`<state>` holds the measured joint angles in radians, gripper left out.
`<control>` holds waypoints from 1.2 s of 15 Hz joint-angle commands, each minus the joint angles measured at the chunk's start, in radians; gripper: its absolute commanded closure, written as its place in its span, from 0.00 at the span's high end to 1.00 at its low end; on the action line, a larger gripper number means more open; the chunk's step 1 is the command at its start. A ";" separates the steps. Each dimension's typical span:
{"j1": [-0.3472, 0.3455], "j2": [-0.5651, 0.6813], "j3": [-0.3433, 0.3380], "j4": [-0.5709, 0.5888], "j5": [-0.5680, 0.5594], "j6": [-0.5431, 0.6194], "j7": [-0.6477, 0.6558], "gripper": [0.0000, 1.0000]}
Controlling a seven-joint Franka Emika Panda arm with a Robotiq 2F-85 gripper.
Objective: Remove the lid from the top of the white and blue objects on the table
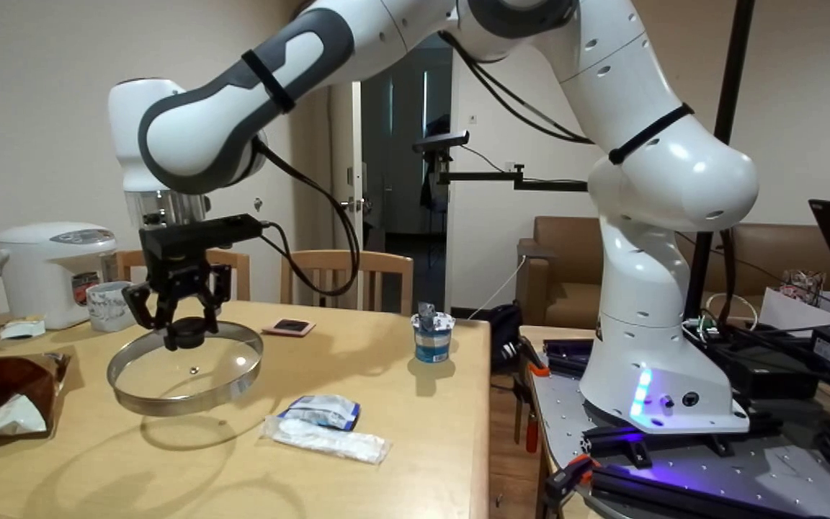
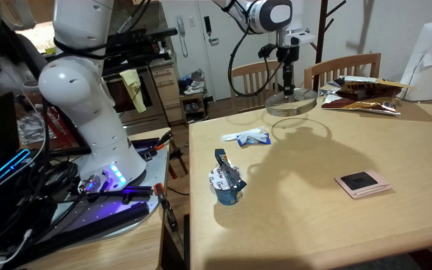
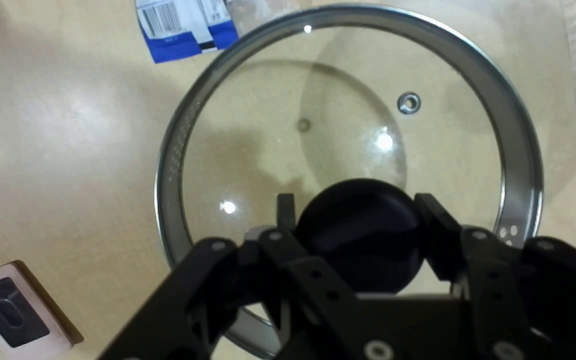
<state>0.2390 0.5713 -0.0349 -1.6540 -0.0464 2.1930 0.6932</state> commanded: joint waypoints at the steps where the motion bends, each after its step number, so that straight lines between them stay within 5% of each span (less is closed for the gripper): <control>1: 0.012 -0.065 0.005 -0.059 0.004 -0.026 0.030 0.35; 18: -0.042 -0.122 0.012 0.023 0.018 -0.289 -0.021 0.35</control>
<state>0.2272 0.4643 -0.0420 -1.6631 -0.0467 1.9608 0.7064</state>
